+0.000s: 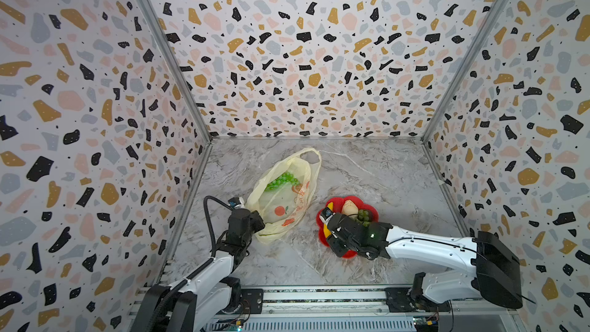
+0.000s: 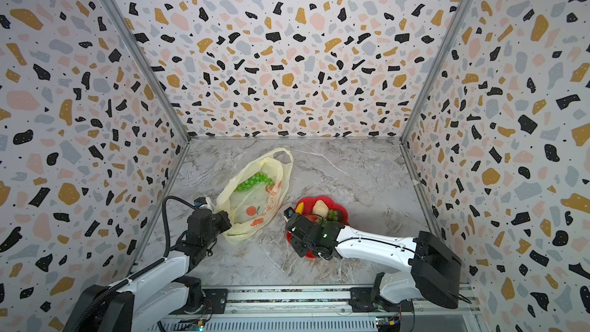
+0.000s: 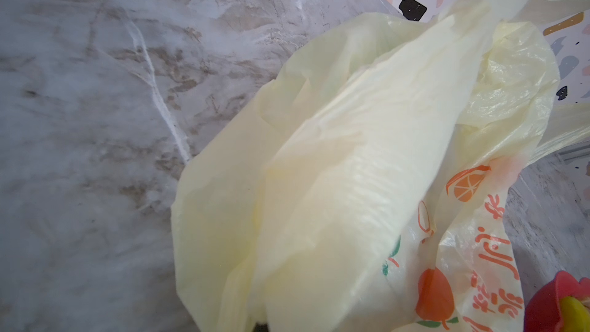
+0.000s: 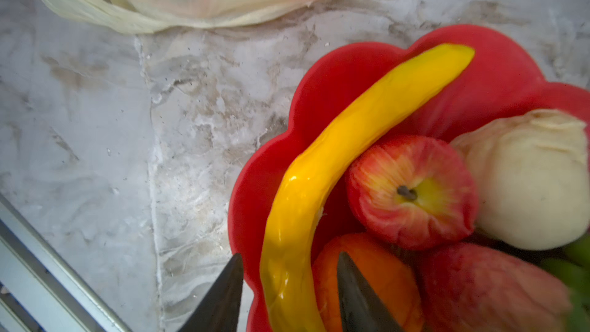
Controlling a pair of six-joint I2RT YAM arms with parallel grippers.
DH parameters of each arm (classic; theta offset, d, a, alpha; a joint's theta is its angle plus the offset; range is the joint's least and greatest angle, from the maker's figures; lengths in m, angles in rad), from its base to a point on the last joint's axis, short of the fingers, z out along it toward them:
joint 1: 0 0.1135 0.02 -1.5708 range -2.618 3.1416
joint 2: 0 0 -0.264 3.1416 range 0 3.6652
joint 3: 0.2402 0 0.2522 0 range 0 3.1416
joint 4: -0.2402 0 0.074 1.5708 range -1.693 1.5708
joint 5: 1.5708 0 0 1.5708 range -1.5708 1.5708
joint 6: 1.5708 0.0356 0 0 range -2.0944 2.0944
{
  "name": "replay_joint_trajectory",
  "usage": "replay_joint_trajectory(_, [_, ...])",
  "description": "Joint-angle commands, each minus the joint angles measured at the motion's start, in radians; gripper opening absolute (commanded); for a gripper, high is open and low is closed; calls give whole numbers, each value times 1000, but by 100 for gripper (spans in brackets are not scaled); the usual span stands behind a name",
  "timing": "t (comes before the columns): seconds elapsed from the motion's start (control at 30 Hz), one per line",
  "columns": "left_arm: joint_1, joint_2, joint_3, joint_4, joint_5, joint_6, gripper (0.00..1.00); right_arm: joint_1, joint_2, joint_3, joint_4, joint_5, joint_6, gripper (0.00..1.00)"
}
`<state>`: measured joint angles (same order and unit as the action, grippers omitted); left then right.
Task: Take fruits out of the plastic bag
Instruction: Move the fruit to the plate, then pick up the fruit from the plastic bag.
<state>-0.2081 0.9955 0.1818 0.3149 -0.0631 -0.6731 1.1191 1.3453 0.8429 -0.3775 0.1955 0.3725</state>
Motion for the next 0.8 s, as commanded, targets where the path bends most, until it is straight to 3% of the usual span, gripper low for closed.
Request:
replay_joint_trajectory(0.0, [-3, -36, 28, 11, -17, 12, 0, 4, -31, 76, -6, 36, -16, 50])
replay_joint_trajectory(0.37, [-3, -120, 17, -17, -37, 1, 0, -43, 202, 275, 295, -63, 16, 55])
replay_joint_trajectory(0.6, [-3, -126, 7, -12, -44, -6, 0, -159, 415, 400, 501, -309, 94, 55])
replay_joint_trajectory(0.77, [-4, -122, 7, -4, -46, -3, 0, -204, 555, 509, 556, -398, 151, 58])
